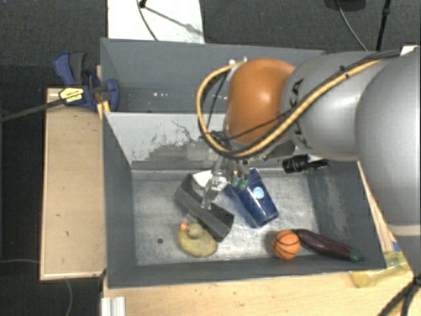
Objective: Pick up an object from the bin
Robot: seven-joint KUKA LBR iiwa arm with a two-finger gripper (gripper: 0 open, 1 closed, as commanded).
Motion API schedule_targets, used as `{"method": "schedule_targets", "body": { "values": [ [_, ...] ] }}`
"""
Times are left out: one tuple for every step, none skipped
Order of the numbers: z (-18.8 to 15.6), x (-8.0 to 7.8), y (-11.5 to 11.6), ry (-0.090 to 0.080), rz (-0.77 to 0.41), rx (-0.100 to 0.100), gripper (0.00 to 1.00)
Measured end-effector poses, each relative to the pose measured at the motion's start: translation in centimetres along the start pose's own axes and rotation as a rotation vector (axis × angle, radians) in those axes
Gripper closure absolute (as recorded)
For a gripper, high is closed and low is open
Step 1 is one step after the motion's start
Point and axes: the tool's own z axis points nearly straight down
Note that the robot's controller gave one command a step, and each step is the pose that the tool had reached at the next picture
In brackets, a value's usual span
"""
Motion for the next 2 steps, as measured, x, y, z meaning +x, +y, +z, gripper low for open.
{"method": "schedule_targets", "body": {
  "values": [
    [5.51,0.62,0.31,0.005,0.193,-0.001,0.0],
    [5.7,0.74,0.3,0.003,0.213,-0.001,1.0]
  ]
}}
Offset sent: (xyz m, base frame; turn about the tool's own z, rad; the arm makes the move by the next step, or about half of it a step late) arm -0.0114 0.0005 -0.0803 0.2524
